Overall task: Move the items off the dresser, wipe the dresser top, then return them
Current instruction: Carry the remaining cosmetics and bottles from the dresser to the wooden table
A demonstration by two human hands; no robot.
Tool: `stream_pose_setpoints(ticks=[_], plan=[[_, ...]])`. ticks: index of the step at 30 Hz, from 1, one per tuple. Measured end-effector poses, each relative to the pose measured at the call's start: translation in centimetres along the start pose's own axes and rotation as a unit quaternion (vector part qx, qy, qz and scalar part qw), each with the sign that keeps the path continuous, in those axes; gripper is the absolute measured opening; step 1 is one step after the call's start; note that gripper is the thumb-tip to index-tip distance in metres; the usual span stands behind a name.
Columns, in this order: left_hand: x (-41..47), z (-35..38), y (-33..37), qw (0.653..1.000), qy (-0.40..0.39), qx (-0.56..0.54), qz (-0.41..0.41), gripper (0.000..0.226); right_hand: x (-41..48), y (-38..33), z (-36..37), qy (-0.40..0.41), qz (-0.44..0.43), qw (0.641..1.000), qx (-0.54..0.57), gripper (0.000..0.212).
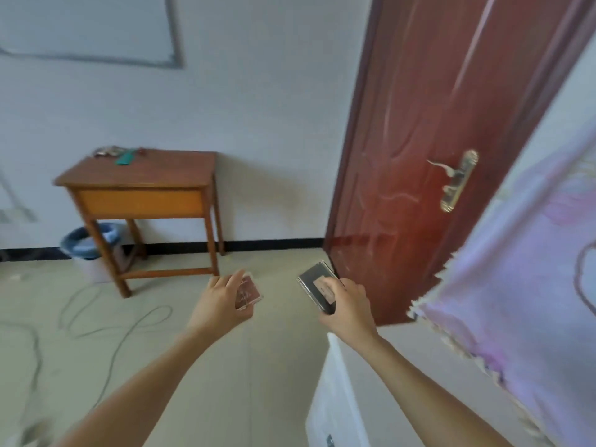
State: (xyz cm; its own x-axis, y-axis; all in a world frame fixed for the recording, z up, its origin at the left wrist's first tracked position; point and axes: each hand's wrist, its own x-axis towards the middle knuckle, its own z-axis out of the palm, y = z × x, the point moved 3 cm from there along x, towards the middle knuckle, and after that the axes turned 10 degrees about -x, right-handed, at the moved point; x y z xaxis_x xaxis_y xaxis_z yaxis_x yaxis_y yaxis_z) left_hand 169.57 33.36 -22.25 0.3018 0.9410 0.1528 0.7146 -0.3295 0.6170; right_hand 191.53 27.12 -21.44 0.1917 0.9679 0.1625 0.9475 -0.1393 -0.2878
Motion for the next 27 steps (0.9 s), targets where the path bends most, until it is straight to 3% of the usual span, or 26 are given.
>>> stream_pose_setpoints(ticks=[8, 15, 27], plan=[[-2.5, -16.2, -10.6, 0.988, 0.140, 0.019, -0.064, 0.072, 6.0, -19.6, 1.6, 0.004, -0.156, 0.987, 0.023, 0.056], [-4.4, -27.0, -18.7, 0.977, 0.189, 0.050, -0.084, 0.069, 9.6, -33.5, 3.1, 0.027, -0.239, 0.969, 0.053, 0.056], [4.5, -30.2, -26.0, 0.978, 0.174, 0.056, -0.096, 0.070, 20.3, -41.1, 6.7, 0.009, -0.249, 0.967, 0.050, 0.059]])
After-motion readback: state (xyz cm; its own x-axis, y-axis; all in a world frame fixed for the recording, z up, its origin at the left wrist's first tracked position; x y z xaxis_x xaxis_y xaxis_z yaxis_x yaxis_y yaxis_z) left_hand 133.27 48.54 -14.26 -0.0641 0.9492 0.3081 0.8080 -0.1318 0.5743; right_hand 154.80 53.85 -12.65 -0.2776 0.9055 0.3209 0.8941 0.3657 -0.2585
